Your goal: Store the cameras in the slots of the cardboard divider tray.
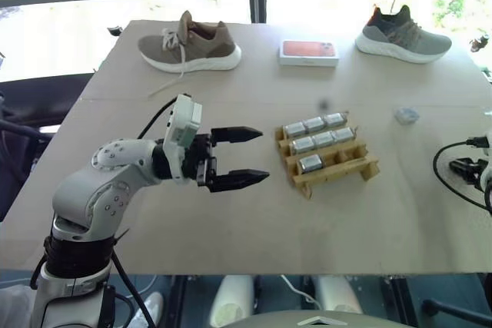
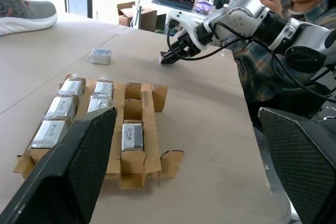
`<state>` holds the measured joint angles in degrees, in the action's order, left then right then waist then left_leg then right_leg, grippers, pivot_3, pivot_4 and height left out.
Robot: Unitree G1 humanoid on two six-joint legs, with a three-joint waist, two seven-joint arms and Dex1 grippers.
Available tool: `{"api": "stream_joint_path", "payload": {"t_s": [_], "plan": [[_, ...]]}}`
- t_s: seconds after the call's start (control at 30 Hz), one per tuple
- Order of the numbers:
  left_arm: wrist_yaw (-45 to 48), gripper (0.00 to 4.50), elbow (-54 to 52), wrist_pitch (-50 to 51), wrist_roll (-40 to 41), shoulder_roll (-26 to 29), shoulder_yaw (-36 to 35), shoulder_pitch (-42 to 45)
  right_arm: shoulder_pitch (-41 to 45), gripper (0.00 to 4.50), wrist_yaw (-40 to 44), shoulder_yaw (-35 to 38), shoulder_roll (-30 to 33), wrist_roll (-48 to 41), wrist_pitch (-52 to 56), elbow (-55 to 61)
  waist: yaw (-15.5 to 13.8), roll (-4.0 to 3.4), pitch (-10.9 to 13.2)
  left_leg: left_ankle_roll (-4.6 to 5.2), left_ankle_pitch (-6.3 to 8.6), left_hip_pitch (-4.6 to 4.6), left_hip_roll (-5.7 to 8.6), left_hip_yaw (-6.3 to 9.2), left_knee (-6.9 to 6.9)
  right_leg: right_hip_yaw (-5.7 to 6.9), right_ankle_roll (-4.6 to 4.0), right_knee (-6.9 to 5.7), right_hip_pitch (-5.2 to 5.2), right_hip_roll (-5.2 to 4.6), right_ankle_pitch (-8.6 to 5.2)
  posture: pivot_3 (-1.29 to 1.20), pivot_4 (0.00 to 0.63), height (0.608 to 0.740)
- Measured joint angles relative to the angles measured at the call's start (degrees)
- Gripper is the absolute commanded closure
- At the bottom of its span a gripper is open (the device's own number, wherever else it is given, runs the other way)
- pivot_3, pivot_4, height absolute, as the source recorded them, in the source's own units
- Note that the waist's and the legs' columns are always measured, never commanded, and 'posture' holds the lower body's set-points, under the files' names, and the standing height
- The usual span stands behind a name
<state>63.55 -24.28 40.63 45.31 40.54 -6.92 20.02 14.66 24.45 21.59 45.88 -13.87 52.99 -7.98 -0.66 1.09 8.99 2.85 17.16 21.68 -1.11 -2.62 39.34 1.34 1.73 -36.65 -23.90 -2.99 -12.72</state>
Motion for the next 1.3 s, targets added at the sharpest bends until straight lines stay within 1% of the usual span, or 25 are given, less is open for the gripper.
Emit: {"api": "stream_joint_path", "payload": {"t_s": [0.07, 0.13, 0.17, 0.2, 0.23, 0.33, 0.37, 0.43, 0.47, 0.53, 0.57, 0.6, 0.63, 0.73, 0.87, 0.97, 1.3], "plan": [[-0.67, 0.00, 0.00, 0.10, -0.01, 0.07, 0.07, 0.03, -0.12, 2.52, 0.68, -0.54, 0.59, 0.05, -0.43, -0.07, 0.00, 0.00, 0.00, 0.00, 0.00, 0.00, 0.00, -0.04, 0.00, -0.01, 0.00, 0.02, 0.00, 0.00, 0.00, 0.00, 0.150, 0.740], [-3.42, 0.00, -0.14, 1.38, -0.01, -0.09, 0.29, 0.26, -1.80, 2.52, 1.74, -0.59, 1.25, 0.02, -0.94, 1.34, -0.11, 0.00, 0.00, 0.00, 0.00, 0.02, -0.01, 0.00, 0.00, -0.02, 0.00, 0.02, 0.00, -0.01, 0.00, 0.00, 0.150, 0.740], [-7.45, 0.00, -0.39, 4.87, 1.66, -0.33, 0.18, 0.66, -4.91, 2.52, 3.52, -0.85, 1.94, -0.14, -2.34, 5.65, -0.30, -0.02, 0.01, 0.04, 0.02, 0.06, -0.02, 0.10, 0.00, 0.04, 0.01, 0.01, -0.01, -0.02, 0.00, 0.00, 0.150, 0.740], [-8.33, 0.00, -0.39, 5.77, 2.16, -0.35, 0.19, 0.78, -5.17, 2.52, 4.13, -0.98, 1.94, -0.39, -2.62, 6.70, -0.16, -0.02, 0.01, 0.06, 0.03, 0.04, -0.05, 0.10, 0.00, 0.04, 0.02, 0.01, -0.01, -0.01, 0.00, 0.00, 0.150, 0.740], [-10.91, 0.00, -0.50, 9.25, 4.04, -0.54, 0.38, 1.91, -6.49, 2.52, 5.30, -0.79, 1.99, -1.00, -3.33, 10.40, -0.12, -0.07, 0.05, 0.06, 0.04, 0.07, -0.05, 0.10, 0.00, 0.05, 0.02, -0.02, -0.02, -0.01, 0.00, 0.00, 0.150, 0.740], [-19.00, 0.00, 0.13, 21.69, 11.86, -0.83, 0.55, 9.15, -7.91, 2.52, 9.86, -0.96, 2.93, -4.64, -5.29, 25.36, 0.14, -0.11, 0.08, 0.18, 0.11, 0.02, -0.07, 0.13, 0.02, 0.04, 0.04, -0.08, -0.03, 0.02, 0.00, 0.00, 0.150, 0.740], [-21.30, 0.00, 2.11, 26.34, 15.87, -1.70, 0.49, 12.71, -7.39, 2.52, 11.40, -1.45, 3.63, -5.93, -6.33, 31.39, 0.19, -0.11, 0.08, 0.18, 0.11, -0.02, -0.07, 0.17, 0.02, 0.09, 0.05, -0.10, 0.00, 0.03, -0.01, 0.00, 0.150, 0.740], [-25.96, 0.00, 6.68, 32.38, 21.28, -5.04, 0.13, 17.75, -4.53, 2.52, 13.83, -4.33, 4.89, -7.70, -8.72, 40.39, 0.26, -0.10, 0.07, 0.17, 0.10, -0.08, -0.08, 0.24, 0.03, 0.24, 0.09, -0.10, 0.05, 0.07, -0.03, 0.00, 0.150, 0.740], [-29.61, 0.00, 10.24, 35.74, 23.49, -7.92, 0.18, 20.21, -2.21, 2.52, 15.15, -7.92, 5.79, -7.79, -10.87, 45.55, 0.26, -0.09, 0.06, 0.16, 0.10, -0.11, -0.08, 0.27, 0.04, 0.28, 0.11, -0.10, 0.09, 0.08, -0.05, 0.00, 0.150, 0.740], [-36.45, 0.00, 16.50, 39.64, 26.97, -12.88, -0.08, 23.20, -0.01, 2.52, 16.95, -15.19, 7.41, -5.83, -15.25, 50.99, 0.07, -0.02, 0.08, -0.09, -0.05, -0.03, -0.07, 0.37, 0.07, 0.30, 0.04, -0.07, 0.09, 0.06, -0.01, 0.00, 0.150, 0.740], [-39.61, 0.00, 19.59, 41.18, 28.82, -14.46, -0.42, 24.49, 0.44, 2.52, 17.71, -18.75, 7.89, -4.18, -17.60, 51.89, -0.11, 0.05, 0.11, -0.14, -0.08, 0.05, -0.05, 0.42, 0.10, 0.32, 0.03, -0.06, 0.07, 0.02, -0.01, 0.00, 0.150, 0.740], [-41.39, 0.00, 21.37, 41.99, 29.81, -15.11, -0.83, 25.18, 0.56, 2.52, 17.97, -20.67, 8.00, -3.16, -18.96, 51.95, -0.15, 0.08, 0.12, -0.15, -0.08, 0.10, -0.02, 0.43, 0.12, 0.33, 0.03, -0.04, 0.04, 0.00, 0.00, 0.00, 0.150, 0.740], [-44.89, 0.00, 24.79, 44.07, 31.62, -15.66, -2.09, 26.93, 1.97, 2.52, 18.48, -24.93, 8.50, 0.79, -22.11, 50.50, -0.09, 0.09, 0.13, -0.17, -0.09, 0.11, 0.04, 0.39, 0.13, 0.29, 0.03, -0.06, 0.01, -0.06, 0.00, 0.00, 0.150, 0.740], [-48.76, 0.00, 26.55, 45.83, 33.45, -16.47, -2.49, 29.18, 5.31, 2.52, 18.89, -29.14, 8.18, 5.36, -25.89, 48.33, 0.00, 0.09, 0.13, -0.17, -0.09, 0.11, 0.13, 0.33, 0.11, 0.31, 0.03, -0.01, 0.00, -0.18, 0.00, 0.00, 0.150, 0.740], [-51.54, 0.00, 26.60, 47.82, 33.74, -16.84, -2.17, 29.40, 7.36, 2.52, 18.92, -30.63, 6.41, 7.33, -26.95, 47.37, -0.12, 0.09, 0.13, -0.24, -0.11, 0.15, 0.12, 0.48, 0.04, 0.40, 0.02, 0.03, 0.00, -0.21, 0.00, 0.00, 0.150, 0.740], [-53.91, 0.00, 26.74, 47.83, 33.81, -19.11, -2.22, 29.38, 9.85, 2.52, 19.03, -32.21, 4.84, 8.21, -26.20, 47.46, -0.19, 0.09, 0.13, -0.38, -0.20, 0.14, 0.13, 0.55, 0.06, 0.46, 0.02, -0.02, 0.03, -0.24, 0.00, 0.00, 0.150, 0.740], [-56.60, 0.00, 26.96, 47.18, 33.41, -22.84, -2.15, 29.39, 12.25, 2.52, 19.17, -34.41, 1.73, 9.26, -23.89, 48.64, -0.12, 0.08, 0.13, -0.47, -0.25, 0.09, 0.15, 0.60, 0.06, 0.46, 0.00, -0.11, 0.05, -0.22, 0.00, 0.00, 0.150, 0.740]]}}
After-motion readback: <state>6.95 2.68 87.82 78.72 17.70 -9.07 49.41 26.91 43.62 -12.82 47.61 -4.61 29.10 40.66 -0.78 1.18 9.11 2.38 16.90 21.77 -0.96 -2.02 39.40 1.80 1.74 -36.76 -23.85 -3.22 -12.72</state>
